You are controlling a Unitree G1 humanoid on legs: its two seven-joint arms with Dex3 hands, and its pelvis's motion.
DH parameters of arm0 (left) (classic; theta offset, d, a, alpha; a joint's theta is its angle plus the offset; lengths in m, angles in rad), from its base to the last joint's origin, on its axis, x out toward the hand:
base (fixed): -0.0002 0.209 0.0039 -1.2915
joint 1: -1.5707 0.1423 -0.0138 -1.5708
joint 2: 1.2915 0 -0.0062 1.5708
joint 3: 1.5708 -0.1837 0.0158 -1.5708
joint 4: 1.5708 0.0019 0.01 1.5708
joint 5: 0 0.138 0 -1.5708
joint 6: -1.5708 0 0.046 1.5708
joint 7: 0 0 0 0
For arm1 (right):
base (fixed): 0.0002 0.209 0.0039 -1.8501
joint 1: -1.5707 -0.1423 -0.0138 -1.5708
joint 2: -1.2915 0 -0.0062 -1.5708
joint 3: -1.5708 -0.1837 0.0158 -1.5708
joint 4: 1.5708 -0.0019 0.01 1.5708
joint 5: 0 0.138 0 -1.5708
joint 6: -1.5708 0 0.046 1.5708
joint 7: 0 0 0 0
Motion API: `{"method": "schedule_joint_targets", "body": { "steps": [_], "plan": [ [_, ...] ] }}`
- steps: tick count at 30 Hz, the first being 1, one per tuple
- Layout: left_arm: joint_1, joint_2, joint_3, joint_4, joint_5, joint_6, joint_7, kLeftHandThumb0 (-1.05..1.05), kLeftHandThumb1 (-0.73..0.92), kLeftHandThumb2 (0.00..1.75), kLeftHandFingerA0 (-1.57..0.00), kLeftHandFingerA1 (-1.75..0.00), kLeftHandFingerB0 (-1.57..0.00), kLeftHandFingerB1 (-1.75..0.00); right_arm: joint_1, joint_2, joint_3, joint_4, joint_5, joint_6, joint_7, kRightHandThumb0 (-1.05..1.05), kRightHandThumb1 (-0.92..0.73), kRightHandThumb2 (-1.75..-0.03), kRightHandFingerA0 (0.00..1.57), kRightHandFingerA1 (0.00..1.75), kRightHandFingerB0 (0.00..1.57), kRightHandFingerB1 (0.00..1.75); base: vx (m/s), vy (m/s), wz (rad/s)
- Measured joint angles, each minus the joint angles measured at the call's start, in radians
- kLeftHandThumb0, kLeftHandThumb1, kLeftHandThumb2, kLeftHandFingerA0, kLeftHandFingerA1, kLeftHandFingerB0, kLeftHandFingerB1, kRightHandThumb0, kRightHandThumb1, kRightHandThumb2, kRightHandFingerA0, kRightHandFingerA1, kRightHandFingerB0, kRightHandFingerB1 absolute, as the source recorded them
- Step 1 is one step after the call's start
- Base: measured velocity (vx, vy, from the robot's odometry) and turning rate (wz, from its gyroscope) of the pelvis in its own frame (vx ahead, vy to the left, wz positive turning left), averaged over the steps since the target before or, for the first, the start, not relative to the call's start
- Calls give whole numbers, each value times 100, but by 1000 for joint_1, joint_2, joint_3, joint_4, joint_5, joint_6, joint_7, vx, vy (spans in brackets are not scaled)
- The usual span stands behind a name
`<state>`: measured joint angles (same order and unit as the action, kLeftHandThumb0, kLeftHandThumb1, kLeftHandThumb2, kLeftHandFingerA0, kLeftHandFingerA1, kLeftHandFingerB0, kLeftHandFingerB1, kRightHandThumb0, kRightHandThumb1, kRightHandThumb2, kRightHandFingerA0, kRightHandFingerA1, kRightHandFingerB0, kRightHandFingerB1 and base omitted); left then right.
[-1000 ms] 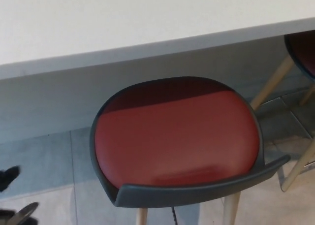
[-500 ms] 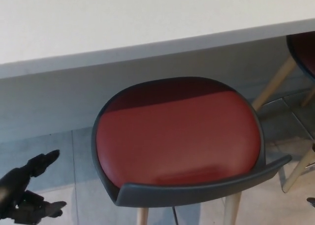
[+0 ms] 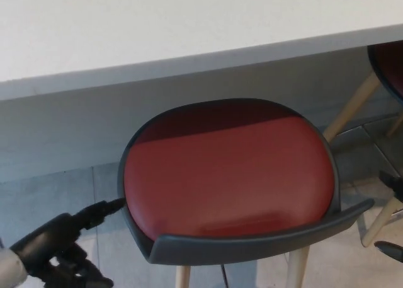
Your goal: The robot walks towards a chair and uses both its hands to grab it and push it away from itself
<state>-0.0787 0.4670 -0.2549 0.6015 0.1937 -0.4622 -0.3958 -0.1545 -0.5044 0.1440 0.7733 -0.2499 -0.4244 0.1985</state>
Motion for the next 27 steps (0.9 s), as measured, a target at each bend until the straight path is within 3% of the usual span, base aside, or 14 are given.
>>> {"method": "schedule_joint_targets", "body": {
  "steps": [1, 6, 7, 8, 9, 10, 16, 17, 19, 22, 24, 27],
  "plan": [
    [0, -2, -10, -13, 9, -4, 4, -105, 41, 82, 0, 0, 0, -3, -7, 2, 4, 1, -4, 1, -3, -94, -54, -87, 0, 7, 0, 2, 0, 0, 0],
    [-10, -19, -56, -32, 64, -16, 37, -105, 40, 80, 0, 0, 0, 0, -38, 21, 17, 7, -23, 5, -16, -92, -52, -86, 0, 7, 0, 2, 0, 0, 0],
    [-21, -27, -68, -31, 82, -17, 50, -105, 53, 59, 0, 0, 0, -1, -48, 26, 22, 2, -28, 9, -19, -94, -53, -87, 0, 6, 0, 1, 0, 0, 0],
    [-29, -33, -75, -30, 91, -18, 59, -105, 40, 79, 0, 0, 0, 0, -54, 29, 26, -2, -31, 11, -20, -94, -53, -88, 0, 5, 0, 1, 0, 0, 0],
    [-34, -37, -80, -29, 101, -19, 66, -105, 40, 79, 0, 0, 0, 0, -57, 30, 28, -5, -34, 12, -21, -94, -53, -88, 0, 5, 0, 1, 0, 0, 0],
    [-42, -41, -86, -27, 112, -20, 76, -105, 52, 58, 0, 0, 0, -1, -60, 31, 32, -11, -38, 15, -23, -88, -49, -83, 0, 5, 0, 1, 0, 0, 0],
    [-77, -82, -131, 18, 179, -20, 149, -103, 52, 57, 0, 0, 0, 0, -61, 65, 65, -33, -61, 28, -34, -90, -51, -85, 0, 1, 0, 0, 0, 0, 0],
    [-79, -85, -136, 29, 188, -20, 160, -105, 45, 69, 0, 0, 0, -2, -61, 70, 72, -33, -66, 28, -37, -89, -50, -84, 0, 4, 0, 0, 0, 0, 0],
    [-83, -98, -144, 54, 205, -20, 188, -100, 48, 60, 0, 0, 0, -1, -61, 77, 84, -29, -75, 27, -46, -92, -52, -85, 0, 2, 0, 0, 0, 0, 0],
    [-89, -115, -152, 77, 226, -20, 218, -102, 46, 69, 0, 0, 0, 0, -59, 78, 92, -29, -84, 28, -54, -93, -52, -84, 0, 0, 0, 0, 0, 0, 0],
    [-94, -119, -154, 83, 238, -20, 238, -99, 48, 60, 0, -1, 0, -4, -59, 79, 99, -30, -90, 28, -62, -92, -51, -82, 0, 0, 0, 0, 0, 0, 0],
    [-110, -124, -160, 97, 261, -20, 271, -98, 50, 60, 0, 0, 0, -9, -58, 80, 113, -29, -98, 28, -72, -90, -49, -81, 0, 0, 0, 3, 0, 0, 0]
  ]
}}
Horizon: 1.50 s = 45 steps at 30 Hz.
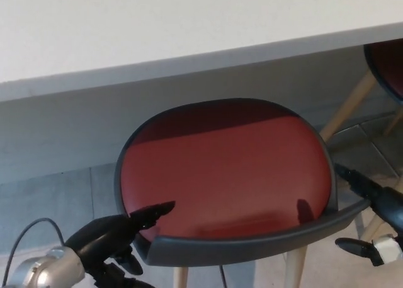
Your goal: The robot walks towards a chair and uses both its hands to grab it and push it away from itself
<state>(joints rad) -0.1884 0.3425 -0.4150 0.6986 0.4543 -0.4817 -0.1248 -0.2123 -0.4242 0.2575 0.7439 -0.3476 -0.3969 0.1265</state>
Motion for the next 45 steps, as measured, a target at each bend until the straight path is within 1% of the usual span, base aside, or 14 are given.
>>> {"method": "schedule_joint_targets", "body": {
  "steps": [7, 13, 14, 16, 23, 24, 25, 27, 32, 33, 36, 37, 41, 45],
  "plan": [
    [-88, -34, -34, 113, 69, 9, 108, -87, 46, 92, 0, -16, 0, 0, -4, 7, 21, 4, -8, 2, -18, -86, -46, -80, 0, 5, 0, 9, 0, 0, 0],
    [-160, -103, -44, 225, 97, 12, 202, -89, 50, 90, 0, -26, -3, -22, -26, 14, 19, 25, -5, 28, -18, -68, -52, -56, 4, 44, 0, 29, 0, 0, 0],
    [-166, -113, -44, 236, 100, 12, 214, -83, 57, 57, 0, -40, -3, -40, -33, 18, 16, 34, -3, 31, -16, -76, -43, -82, 12, 53, 4, 19, 0, 0, 0],
    [-176, -128, -44, 258, 106, 12, 237, -83, 57, 59, 0, -68, -2, -51, -42, 26, 8, 51, 2, 39, -13, -68, -38, -79, 25, 56, 5, 30, 0, 0, 0],
    [-207, -197, -50, 339, 129, 12, 341, -85, 46, 86, -1, -69, -6, -60, -85, 105, -102, 131, 75, 101, 21, -65, -39, -79, 18, 55, 3, 27, 0, 0, 0],
    [-211, -205, -53, 352, 132, 12, 358, -83, 44, 85, -3, -71, -5, -59, -90, 116, -120, 143, 88, 114, 32, -63, -51, -55, 16, 47, 3, 29, 0, 0, 0],
    [-214, -213, -55, 362, 133, 12, 374, -41, 21, 88, -16, -67, 0, -54, -92, 122, -134, 150, 99, 123, 42, -64, -36, -77, 4, 40, 0, 27, 0, 0, 0],
    [-214, -222, -59, 376, 134, 10, 393, -42, 21, 89, -17, -68, 0, -54, -98, 135, -155, 161, 115, 142, 54, -66, -36, -75, 6, 26, 6, 27, 0, 0, 0],
    [-219, -229, -81, 412, 136, 2, 433, -82, 45, 81, -13, -83, -11, -58, -111, 165, -177, 192, 140, 181, 73, -64, -38, -81, 7, 46, 0, 38, 0, 0, 0],
    [-220, -229, -84, 417, 136, 2, 435, -79, 59, 52, -3, -107, -14, -57, -111, 168, -177, 194, 141, 183, 73, -64, -47, -55, 6, 45, 5, 33, 0, 0, 0],
    [-221, -226, -95, 431, 138, 1, 444, -76, 42, 79, -28, -89, -21, -58, -112, 182, -170, 204, 141, 184, 68, -37, -28, -88, 0, 52, 2, 53, 0, 0, 0],
    [-221, -225, -97, 435, 138, 0, 448, -71, 42, 88, -44, -93, -18, -58, -113, 186, -167, 208, 141, 184, 65, -58, -48, -56, 15, 53, 7, 32, 0, 0, 0],
    [-222, -219, -119, 451, 150, 0, 465, -74, 44, 87, -40, -93, -21, -59, -120, 189, -133, 222, 133, 183, 51, -36, -37, -92, 0, 53, 0, 52, 0, 0, 0],
    [-226, -213, -144, 469, 167, 1, 486, -76, 48, 87, -34, -90, -28, -62, -133, 181, -93, 227, 117, 187, 43, -46, -39, -67, 13, 53, 12, 45, 0, 0, 0]
  ]
}}
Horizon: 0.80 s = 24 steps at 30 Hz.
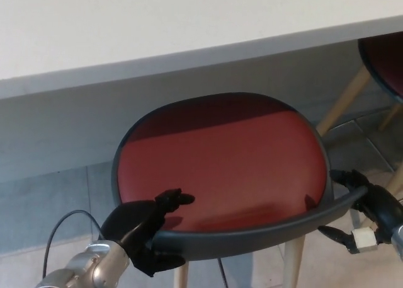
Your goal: The robot walks towards a chair and uses both its hands to grab it and push it away from itself
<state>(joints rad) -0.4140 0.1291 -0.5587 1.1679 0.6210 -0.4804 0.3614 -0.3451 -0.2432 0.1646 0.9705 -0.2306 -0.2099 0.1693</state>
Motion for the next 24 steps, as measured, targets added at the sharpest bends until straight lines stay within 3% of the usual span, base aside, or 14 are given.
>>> {"method": "schedule_joint_targets", "body": {
  "steps": [1, 2, 4, 6, 8, 9, 10, 12, 13, 15, 16, 18, 19, 24],
  "plan": [
    [-1, 1, -4, 2, 2, 0, 4, -76, 48, 87, -34, -90, -28, -62, -1, -1, 4, 1, 0, 0, 0, -46, -39, -67, 13, 53, 12, 45, 0, 0, 0],
    [-1, 3, -7, 6, 4, 1, 9, -65, 59, 56, -27, -115, -33, -59, -5, -3, 10, 7, -1, 0, 1, -30, -32, -86, 29, 63, 10, 52, 0, 0, 0],
    [-1, 6, -17, 8, 10, 3, 24, -64, 56, 58, -38, -114, -38, -58, -9, -6, 20, 18, -3, -2, 1, -39, -53, -56, 41, 60, 22, 36, 0, 0, 0],
    [-1, 9, -27, 8, 20, 7, 44, -44, 71, 61, -102, -116, -47, -69, -10, -11, 28, 23, -7, -7, -3, -34, -85, -64, 87, 66, 44, 36, 0, 0, 0],
    [-1, 9, -38, 9, 35, 15, 80, -39, 75, 61, -113, -118, -45, -71, -11, -18, 46, 30, -17, -24, -21, -32, -87, -70, 92, 72, 53, 41, 0, 0, 0],
    [0, 9, -39, 9, 39, 19, 91, -34, 79, 63, -116, -123, -46, -72, -12, -22, 56, 33, -23, -29, -32, -27, -83, -77, 100, 81, 64, 49, 0, 0, 0],
    [2, 7, -39, 9, 42, 21, 102, -23, 82, 72, -137, -151, -57, -74, -14, -28, 66, 37, -31, -35, -45, -18, -62, -116, 116, 112, 83, 78, 0, 0, 0],
    [4, 5, -39, 10, 44, 22, 116, -14, 70, 93, -143, -161, -84, -98, -14, -33, 78, 40, -41, -45, -62, -12, -62, -123, 122, 126, 101, 106, 0, 0, 0],
    [6, 5, -38, 11, 44, 22, 122, -14, 61, 111, -151, -148, -105, -117, -15, -35, 85, 42, -45, -49, -72, -15, -55, -129, 103, 160, 97, 132, 0, 0, 0],
    [11, 4, -37, 13, 43, 22, 134, -17, 54, 109, -156, -153, -122, -138, -16, -46, 108, 44, -63, -59, -103, -18, -55, -131, 104, 163, 96, 149, 0, 0, 0],
    [14, 3, -36, 13, 43, 22, 137, -17, 53, 106, -153, -159, -133, -154, -16, -50, 115, 44, -69, -65, -116, -18, -63, -117, 85, 175, 72, 172, 0, 0, 0],
    [15, 1, -31, 14, 43, 22, 144, -20, 52, 107, -154, -162, -133, -156, -16, -56, 131, 44, -81, -77, -139, -20, -64, -116, 83, 175, 70, 175, 0, 0, 0],
    [16, -1, -29, 14, 43, 21, 151, -14, 60, 104, -135, -175, -96, -175, -16, -58, 139, 44, -87, -82, -151, -21, -65, -115, 82, 175, 68, 175, 0, 0, 0],
    [24, -9, -8, 18, 42, 21, 170, -14, 63, 100, -135, -175, -90, -175, -17, -69, 180, 44, -122, -105, -232, -23, -61, -121, 87, 175, 68, 175, 0, 0, 0]
  ]
}}
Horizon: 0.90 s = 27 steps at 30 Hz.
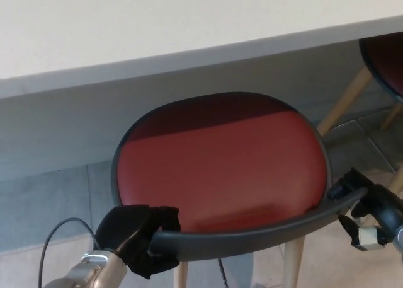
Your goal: The robot walks towards a chair and uses both its hands to grab it and push it away from itself
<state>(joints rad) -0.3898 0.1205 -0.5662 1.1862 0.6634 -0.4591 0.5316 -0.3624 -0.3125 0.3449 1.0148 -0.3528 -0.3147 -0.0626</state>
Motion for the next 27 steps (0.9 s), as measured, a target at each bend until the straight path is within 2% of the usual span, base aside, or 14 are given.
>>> {"method": "schedule_joint_targets", "body": {
  "steps": [1, 2, 3, 10, 11, 13, 14, 16, 17, 18, 19, 20, 21, 27],
  "plan": [
    [0, -1, 3, 1, 0, 0, 1, -24, 54, 102, -147, -157, -120, -147, 0, 0, 5, 0, -5, -3, -15, -23, -63, -113, 87, 175, 68, 175, 0, 0, 0],
    [0, -2, 6, 3, 0, 1, 3, -24, 54, 102, -147, -157, -120, -147, -2, 0, 10, 0, -10, -4, -29, -23, -63, -113, 87, 175, 68, 175, 0, 0, 0],
    [-2, -4, 11, 7, 0, 2, 3, -17, 66, 98, -131, -175, -88, -175, -5, 0, 19, 0, -17, -5, -47, -27, -67, -106, 84, 175, 66, 175, 0, 0, 0],
    [-53, 2, 26, 43, 1, 28, 2, -17, 68, 93, -135, -175, -87, -175, -43, 1, 73, 5, -60, -4, -128, -24, -64, -114, 85, 175, 68, 175, 0, 0, 0],
    [-71, 5, 26, 53, 1, 35, 0, -14, 61, 105, -152, -175, -98, -152, -56, 1, 86, 10, -71, -4, -139, -21, -64, -114, 85, 175, 69, 175, 0, 0, 0],
    [-100, 8, 27, 65, 1, 46, -5, -31, 53, 113, -157, -161, -122, -148, -78, 4, 101, 21, -83, -4, -148, -21, -64, -114, 85, 175, 69, 175, 0, 0, 0],
    [-123, 11, 29, 74, 1, 58, -9, -27, 53, 135, -148, -175, -98, -151, -95, 10, 110, 33, -91, -4, -156, -21, -69, -107, 83, 175, 67, 175, 0, 0, 0],
    [-158, 21, 30, 85, 1, 82, -17, -41, 48, 146, -140, -175, -91, -164, -118, 25, 120, 47, -100, -2, -164, -22, -69, -107, 85, 175, 67, 175, 0, 0, 0],
    [-172, 28, 29, 90, 1, 93, -20, -56, 56, 139, -154, -162, -107, -137, -128, 32, 123, 52, -104, -1, -166, -20, -64, -115, 87, 175, 69, 175, 0, 0, 0],
    [-197, 36, 29, 97, 2, 114, -26, -33, 66, 139, -149, -149, -144, -147, -143, 42, 126, 59, -110, 1, -168, -22, -63, -114, 87, 175, 70, 175, 0, 0, 0],
    [-201, 37, 29, 98, 2, 118, -27, -37, 69, 143, -156, -155, -151, -154, -146, 44, 127, 61, -111, 1, -169, -21, -64, -113, 86, 175, 70, 175, 0, 0, 0],
    [-223, 45, 27, 106, 3, 142, -33, -37, 69, 143, -156, -155, -151, -154, -161, 56, 129, 73, -116, 1, -177, -21, -64, -113, 86, 175, 70, 175, 0, 0, 0],
    [-232, 47, 25, 109, 4, 152, -35, -78, 63, 159, -143, -171, -103, -147, -167, 61, 129, 79, -118, 1, -182, -18, -65, -115, 87, 175, 70, 175, 0, 0, 0],
    [-260, 62, -9, 115, 29, 197, -33, -92, 66, 164, -144, -175, -96, -163, -199, 80, 138, 117, -135, 4, -219, -19, -70, -103, 81, 175, 67, 175, 0, 0, 0]
  ]
}}
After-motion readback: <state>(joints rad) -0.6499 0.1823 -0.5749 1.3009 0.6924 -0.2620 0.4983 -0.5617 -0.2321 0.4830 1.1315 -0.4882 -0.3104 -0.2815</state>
